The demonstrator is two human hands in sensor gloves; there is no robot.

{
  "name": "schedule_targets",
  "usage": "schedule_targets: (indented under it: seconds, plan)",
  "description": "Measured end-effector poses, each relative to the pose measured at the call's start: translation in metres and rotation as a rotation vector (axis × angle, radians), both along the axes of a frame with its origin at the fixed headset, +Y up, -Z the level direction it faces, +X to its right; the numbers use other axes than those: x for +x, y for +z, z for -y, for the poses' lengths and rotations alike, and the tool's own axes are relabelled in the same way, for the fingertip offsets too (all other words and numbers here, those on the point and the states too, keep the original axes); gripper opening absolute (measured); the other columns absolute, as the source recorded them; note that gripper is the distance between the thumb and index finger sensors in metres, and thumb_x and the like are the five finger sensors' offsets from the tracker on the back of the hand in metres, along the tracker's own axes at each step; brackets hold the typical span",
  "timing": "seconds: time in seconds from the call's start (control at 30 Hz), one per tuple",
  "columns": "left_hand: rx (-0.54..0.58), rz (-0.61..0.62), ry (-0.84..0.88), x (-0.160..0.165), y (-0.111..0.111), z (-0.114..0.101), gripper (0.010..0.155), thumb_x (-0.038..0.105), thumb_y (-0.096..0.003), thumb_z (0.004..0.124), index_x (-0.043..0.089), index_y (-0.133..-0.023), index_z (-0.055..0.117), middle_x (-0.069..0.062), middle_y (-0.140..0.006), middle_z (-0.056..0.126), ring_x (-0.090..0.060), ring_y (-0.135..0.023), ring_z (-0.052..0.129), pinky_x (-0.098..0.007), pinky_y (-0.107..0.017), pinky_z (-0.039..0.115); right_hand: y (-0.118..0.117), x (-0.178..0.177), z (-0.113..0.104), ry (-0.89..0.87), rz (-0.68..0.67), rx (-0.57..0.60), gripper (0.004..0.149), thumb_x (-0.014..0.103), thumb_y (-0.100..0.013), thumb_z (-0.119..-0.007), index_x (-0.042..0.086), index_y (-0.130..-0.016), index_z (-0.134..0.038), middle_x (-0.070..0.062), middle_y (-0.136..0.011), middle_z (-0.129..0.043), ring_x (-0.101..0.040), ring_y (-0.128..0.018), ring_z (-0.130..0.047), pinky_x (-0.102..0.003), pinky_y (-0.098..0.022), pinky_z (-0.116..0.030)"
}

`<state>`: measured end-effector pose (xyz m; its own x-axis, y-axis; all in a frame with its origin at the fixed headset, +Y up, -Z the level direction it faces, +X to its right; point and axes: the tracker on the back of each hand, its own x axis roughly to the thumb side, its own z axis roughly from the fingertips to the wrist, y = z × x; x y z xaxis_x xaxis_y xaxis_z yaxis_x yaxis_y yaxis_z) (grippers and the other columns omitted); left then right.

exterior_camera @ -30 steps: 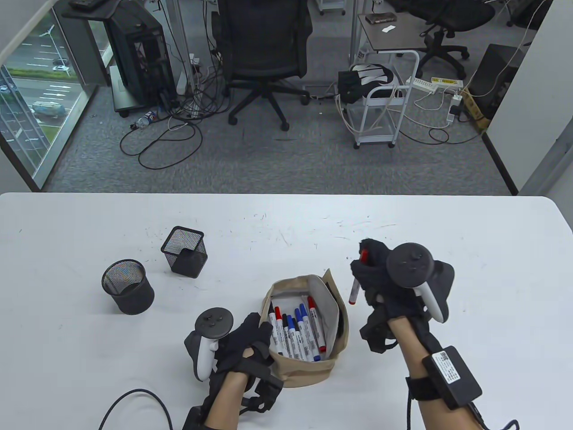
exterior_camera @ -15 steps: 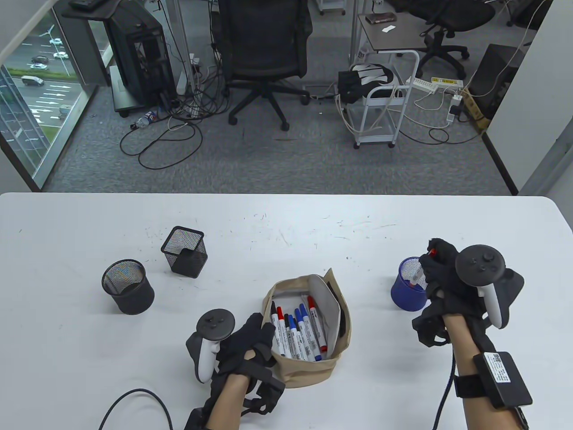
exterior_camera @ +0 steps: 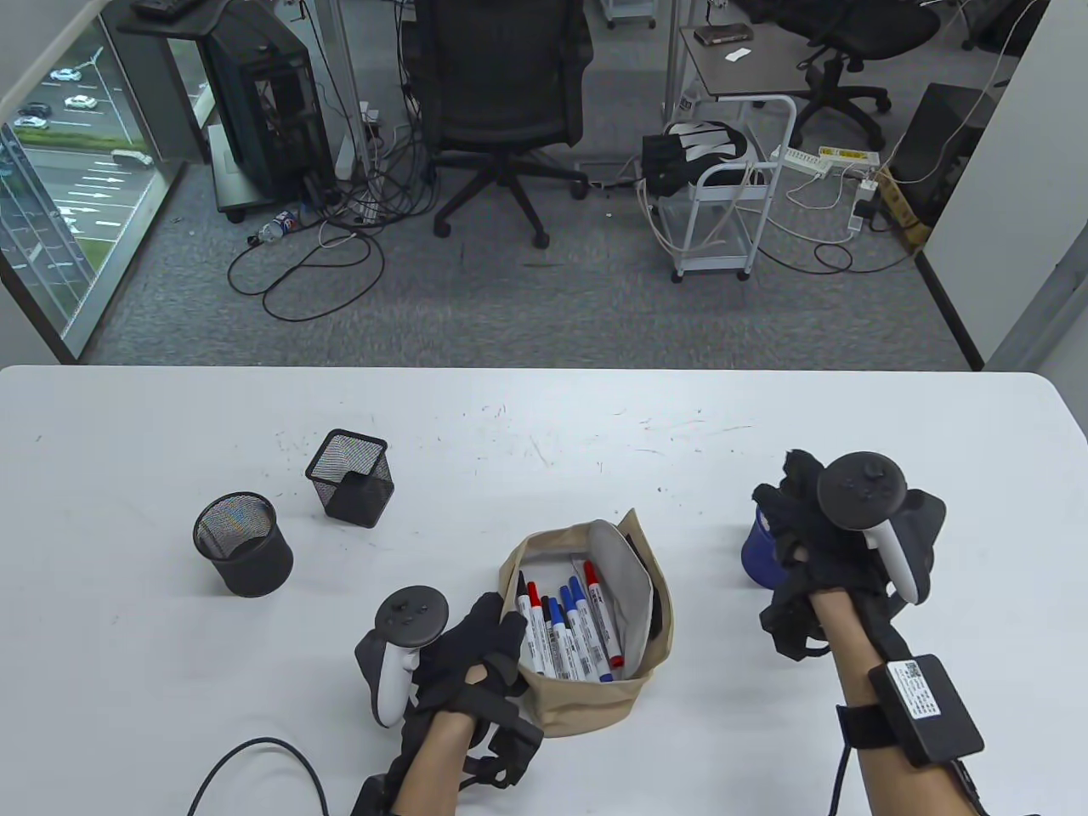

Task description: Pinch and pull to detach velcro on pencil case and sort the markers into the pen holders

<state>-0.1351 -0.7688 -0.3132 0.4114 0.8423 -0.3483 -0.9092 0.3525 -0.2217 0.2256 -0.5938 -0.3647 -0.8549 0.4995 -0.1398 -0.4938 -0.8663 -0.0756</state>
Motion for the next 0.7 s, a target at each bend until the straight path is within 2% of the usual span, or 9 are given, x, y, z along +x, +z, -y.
schedule_targets:
  seconds: [0.13, 0.27, 0.47, 0.63, 0.7]
  plan:
    - [0.004, -0.006, 0.008, -0.001, 0.002, -0.001, 0.071, 0.039, -0.0577, 0.069, 0.002, -0.115, 0.048, -0.031, -0.109, 0.071, -0.046, -0.083, 0.093, -0.038, -0.041, 0.096, 0.009, -0.063, -0.011, 0.016, -0.186, -0.091, 0.058, 0.034, -0.043, -0.095, 0.006, -0.092, -0.081, -0.018, -0.08, -0.098, -0.028, -0.049, -0.108, -0.04, -0.033, -0.089]
    - [0.006, -0.006, 0.015, 0.0, 0.002, -0.001, 0.072, 0.039, -0.0577, 0.069, 0.002, -0.115, 0.048, -0.031, -0.109, 0.071, -0.046, -0.083, 0.093, -0.038, -0.041, 0.096, 0.01, -0.12, -0.006, 0.057, -0.282, -0.189, 0.058, 0.035, -0.043, -0.094, 0.005, -0.091, -0.081, -0.018, -0.079, -0.099, -0.027, -0.048, -0.108, -0.039, -0.032, -0.09]
    - [0.005, -0.01, 0.025, -0.001, 0.002, -0.001, 0.072, 0.039, -0.0576, 0.069, 0.001, -0.115, 0.048, -0.032, -0.108, 0.07, -0.046, -0.082, 0.093, -0.037, -0.041, 0.097, -0.013, -0.177, 0.04, 0.172, -0.283, -0.457, 0.057, 0.032, -0.045, -0.093, 0.005, -0.093, -0.079, -0.019, -0.081, -0.097, -0.028, -0.051, -0.108, -0.04, -0.034, -0.09]
    - [0.002, -0.013, 0.024, -0.001, 0.002, -0.002, 0.072, 0.038, -0.0576, 0.069, 0.001, -0.115, 0.048, -0.032, -0.108, 0.071, -0.046, -0.082, 0.093, -0.037, -0.041, 0.097, -0.027, -0.197, 0.076, 0.336, -0.225, -0.547, 0.057, 0.032, -0.045, -0.092, 0.004, -0.093, -0.079, -0.021, -0.08, -0.097, -0.028, -0.05, -0.109, -0.039, -0.033, -0.091]
    - [0.001, -0.014, 0.027, -0.002, 0.002, -0.002, 0.071, 0.038, -0.0576, 0.069, 0.001, -0.115, 0.048, -0.032, -0.108, 0.071, -0.046, -0.082, 0.093, -0.037, -0.041, 0.098, -0.029, -0.202, 0.087, 0.434, -0.189, -0.55, 0.055, 0.03, -0.048, -0.088, 0.003, -0.094, -0.077, -0.022, -0.081, -0.097, -0.029, -0.049, -0.109, -0.039, -0.032, -0.092]
